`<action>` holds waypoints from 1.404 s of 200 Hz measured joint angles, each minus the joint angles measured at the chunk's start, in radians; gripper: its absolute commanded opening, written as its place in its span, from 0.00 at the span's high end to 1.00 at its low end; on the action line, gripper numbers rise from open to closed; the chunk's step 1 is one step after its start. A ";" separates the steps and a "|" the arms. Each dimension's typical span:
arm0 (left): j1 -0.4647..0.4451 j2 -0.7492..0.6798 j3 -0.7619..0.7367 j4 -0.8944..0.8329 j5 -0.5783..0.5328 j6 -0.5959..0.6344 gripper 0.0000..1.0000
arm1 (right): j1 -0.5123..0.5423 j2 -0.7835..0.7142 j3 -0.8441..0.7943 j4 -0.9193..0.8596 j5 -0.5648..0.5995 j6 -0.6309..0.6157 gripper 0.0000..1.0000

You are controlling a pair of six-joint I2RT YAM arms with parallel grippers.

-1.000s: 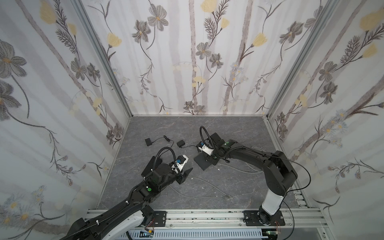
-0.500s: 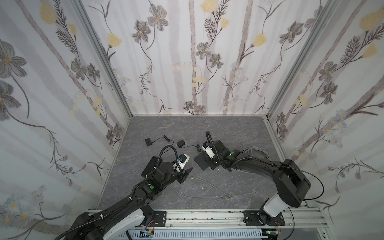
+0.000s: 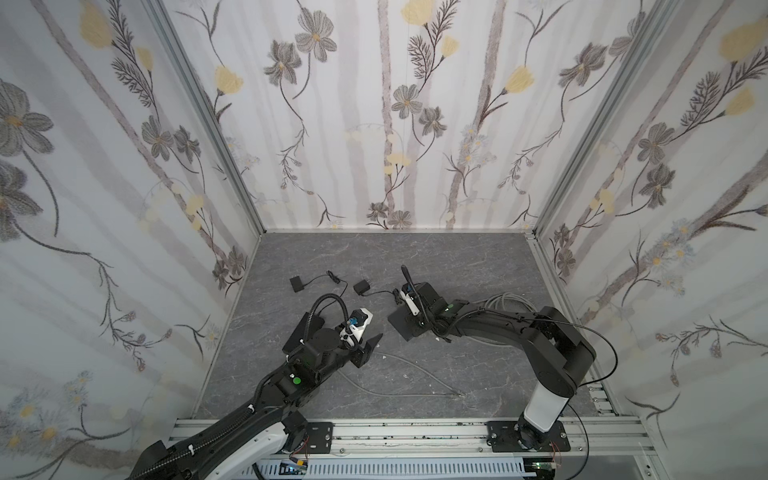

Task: Insert the plug into the switch port

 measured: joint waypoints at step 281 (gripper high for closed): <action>0.010 0.306 0.120 0.102 0.095 0.321 0.37 | -0.063 -0.057 -0.004 -0.046 -0.139 -0.118 0.74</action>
